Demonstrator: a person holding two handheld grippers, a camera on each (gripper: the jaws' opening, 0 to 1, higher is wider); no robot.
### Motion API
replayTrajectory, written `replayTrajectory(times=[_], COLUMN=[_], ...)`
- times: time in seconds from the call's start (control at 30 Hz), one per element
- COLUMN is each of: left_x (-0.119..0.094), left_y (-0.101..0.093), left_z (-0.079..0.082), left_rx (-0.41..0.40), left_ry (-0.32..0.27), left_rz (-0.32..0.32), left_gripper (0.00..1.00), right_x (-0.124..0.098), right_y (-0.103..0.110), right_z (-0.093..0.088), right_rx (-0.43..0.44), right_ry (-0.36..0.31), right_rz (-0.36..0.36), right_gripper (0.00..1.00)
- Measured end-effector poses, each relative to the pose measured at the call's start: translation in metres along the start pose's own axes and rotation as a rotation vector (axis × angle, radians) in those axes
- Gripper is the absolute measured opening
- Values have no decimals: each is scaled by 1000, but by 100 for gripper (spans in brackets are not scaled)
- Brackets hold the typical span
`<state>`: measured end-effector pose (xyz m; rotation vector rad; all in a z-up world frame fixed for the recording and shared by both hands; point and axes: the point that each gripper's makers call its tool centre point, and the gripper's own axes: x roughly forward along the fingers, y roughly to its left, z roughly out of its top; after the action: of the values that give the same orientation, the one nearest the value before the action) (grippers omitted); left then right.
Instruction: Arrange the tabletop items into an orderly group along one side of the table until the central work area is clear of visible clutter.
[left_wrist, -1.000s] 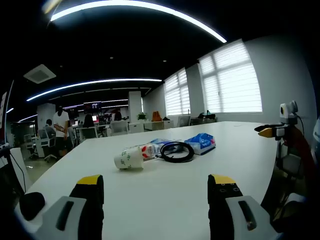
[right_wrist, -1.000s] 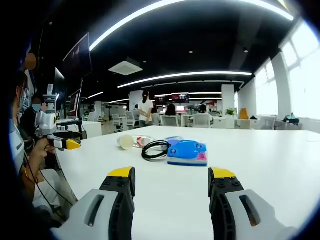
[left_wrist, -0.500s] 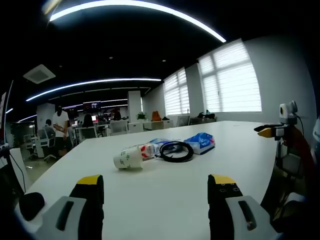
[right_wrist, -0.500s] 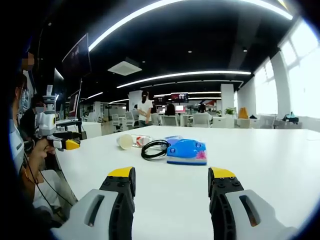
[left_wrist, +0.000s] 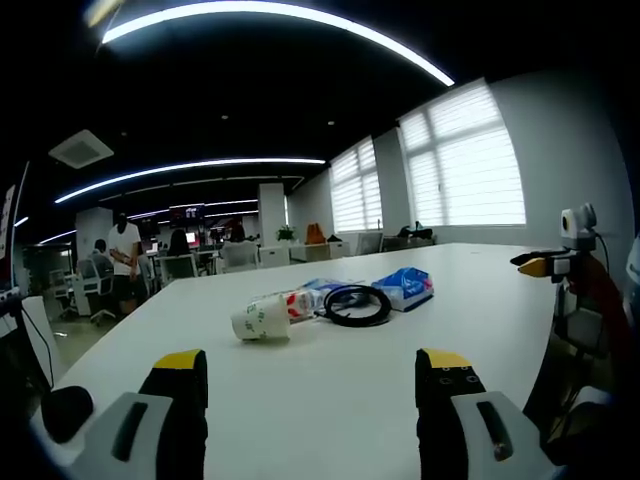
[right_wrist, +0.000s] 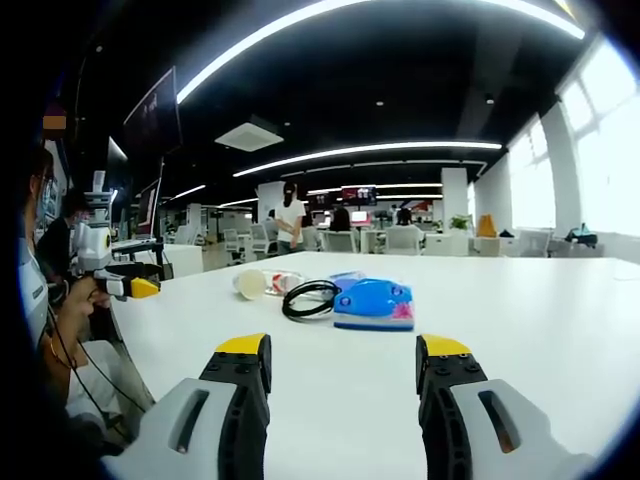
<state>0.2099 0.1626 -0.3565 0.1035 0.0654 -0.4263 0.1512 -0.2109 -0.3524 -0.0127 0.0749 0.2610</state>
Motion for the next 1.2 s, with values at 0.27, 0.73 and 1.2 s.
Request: replayTrajectory(times=[0.27,0.73,1.2], left_x=[1,3,7], left_y=[-1,0,-1], left_z=[-3,-5,-6], left_rx=[-4,-3,-5], left_ry=[5,11,15], left_rz=[-2,-5,-12], left_gripper=[85,85,85], right_x=[2,7,13], right_y=[0,0,-1], right_z=[-1,-1,0], right_rx=[0,6,14], right_ry=[4,2,-1], right_rz=[0,3,9], right_gripper=[56,55,55])
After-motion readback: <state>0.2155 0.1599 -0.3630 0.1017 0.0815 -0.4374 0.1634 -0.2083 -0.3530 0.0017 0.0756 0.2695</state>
